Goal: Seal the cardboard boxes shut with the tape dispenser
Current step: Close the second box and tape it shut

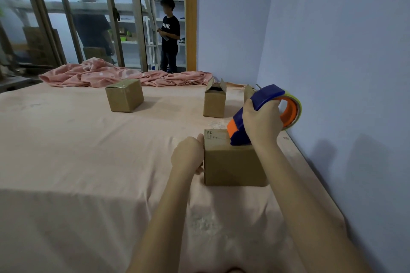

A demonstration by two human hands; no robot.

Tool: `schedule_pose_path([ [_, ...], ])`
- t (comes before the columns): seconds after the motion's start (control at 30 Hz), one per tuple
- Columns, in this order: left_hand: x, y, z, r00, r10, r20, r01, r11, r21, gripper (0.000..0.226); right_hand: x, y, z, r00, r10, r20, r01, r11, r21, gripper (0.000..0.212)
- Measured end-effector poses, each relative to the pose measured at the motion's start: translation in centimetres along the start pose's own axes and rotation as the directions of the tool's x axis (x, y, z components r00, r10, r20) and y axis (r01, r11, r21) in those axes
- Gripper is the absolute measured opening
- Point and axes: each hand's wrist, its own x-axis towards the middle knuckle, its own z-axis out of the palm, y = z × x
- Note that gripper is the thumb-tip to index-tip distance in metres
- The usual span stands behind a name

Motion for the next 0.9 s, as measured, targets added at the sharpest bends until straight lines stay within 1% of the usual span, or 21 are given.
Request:
schedule_pose_path([
  [0.07,-0.5,-0.9,0.8,0.994,-0.072,0.078,0.080,0.991,-0.109,0.062,0.1,0.1,0.0,1.000,0.020,-0.002,-0.020,1.000,0.010,0.035],
  [0.1,-0.7,-1.5,1.3,0.997,-0.062,0.054,0.069,0.989,-0.131,0.059,0.1,0.1,0.0,1.000,0.022,-0.003,-0.021,1.000,0.011,0.034],
  [0.13,-1.0,-2.0,2.0,0.999,-0.036,-0.016,0.033,0.987,-0.157,0.050,0.1,0.1,0.0,1.000,0.018,-0.004,-0.018,1.000,0.009,0.032],
  [0.17,-1.4,-2.5,2.5,0.994,-0.009,-0.113,-0.017,0.973,-0.229,0.040,0.1,0.1,0.0,1.000,0.015,-0.006,-0.015,1.000,0.009,0.029],
  [0.2,-1.8,-2.5,3.0,0.980,0.010,-0.198,-0.079,0.934,-0.348,0.035,0.1,0.0,0.0,1.000,0.013,-0.006,-0.013,1.000,0.009,0.028],
  [0.23,-2.4,-2.1,3.1,0.973,0.023,-0.229,-0.139,0.854,-0.502,0.037,0.1,0.0,0.0,1.000,0.012,-0.004,-0.012,1.000,0.009,0.028],
  [0.27,-2.8,-1.4,3.2,0.980,0.038,-0.197,-0.161,0.734,-0.659,0.043,0.1,0.0,0.0,1.000,0.012,-0.002,-0.012,1.000,0.009,0.029],
  [0.3,-3.2,-0.7,3.3,0.991,0.049,-0.124,-0.128,0.613,-0.779,0.048,0.1,0.1,0.0,1.000,0.013,-0.002,-0.013,1.000,0.009,0.030],
  [0.33,-3.4,-0.3,3.6,0.995,0.068,-0.069,-0.095,0.554,-0.827,0.052,0.1,0.1,-0.1,1.000,0.014,-0.004,-0.014,1.000,0.009,0.030],
  [0.37,-3.7,-0.2,3.9,0.994,0.092,-0.065,-0.107,0.575,-0.811,0.052,0.1,0.1,-0.1,1.000,0.018,-0.005,-0.018,1.000,0.008,0.031],
  [0.43,-4.6,-0.8,4.8,0.988,0.109,-0.107,-0.152,0.658,-0.738,0.052,0.0,0.1,-0.2,1.000,0.028,-0.002,-0.028,1.000,0.013,0.031],
  [0.57,-5.3,-2.3,4.4,0.992,0.116,-0.054,-0.121,0.705,-0.699,0.055,0.0,0.0,-0.2,0.999,0.042,0.002,-0.042,0.999,0.028,0.034],
  [0.6,-5.2,-2.2,3.9,0.988,0.124,-0.094,-0.155,0.742,-0.653,0.056,0.0,0.1,-0.2,0.999,0.047,0.002,-0.047,0.998,0.034,0.036],
  [0.63,-5.0,-2.0,3.3,0.972,0.158,-0.173,-0.229,0.795,-0.563,0.059,0.0,0.1,-0.3,0.999,0.051,0.003,-0.051,0.998,0.040,0.037],
  [0.67,-4.9,-1.7,2.7,0.937,0.235,-0.260,-0.327,0.854,-0.406,0.062,0.0,0.2,-0.3,0.998,0.055,0.001,-0.055,0.997,0.049,0.037],
  [0.7,-4.8,-1.2,2.1,0.882,0.354,-0.312,-0.423,0.885,-0.192,0.064,0.0,0.2,-0.3,0.998,0.062,-0.002,-0.062,0.996,0.063,0.037],
  [0.73,-4.6,-0.6,1.8,0.827,0.479,-0.294,-0.492,0.870,0.035,0.067,0.0,0.2,-0.3,0.998,0.068,-0.005,-0.067,0.995,0.074,0.037],
  [0.77,-4.4,0.0,1.5,0.791,0.569,-0.226,-0.524,0.820,0.232,0.070,0.0,0.3,-0.3,0.997,0.072,-0.008,-0.071,0.994,0.080,0.038],
  [0.8,-4.2,0.3,1.4,0.772,0.618,-0.150,-0.531,0.756,0.381,0.074,0.0,0.4,-0.2,0.997,0.076,-0.010,-0.075,0.994,0.081,0.040],
  [0.83,-4.0,0.5,1.4,0.764,0.638,-0.095,-0.524,0.700,0.486,0.077,0.0,0.4,-0.2,0.997,0.081,-0.009,-0.080,0.993,0.083,0.041],
  [0.9,-3.9,0.6,1.5,0.758,0.649,-0.064,-0.501,0.642,0.581,0.079,0.1,0.5,-0.1,0.996,0.091,-0.007,-0.090,0.992,0.082,0.042],
])
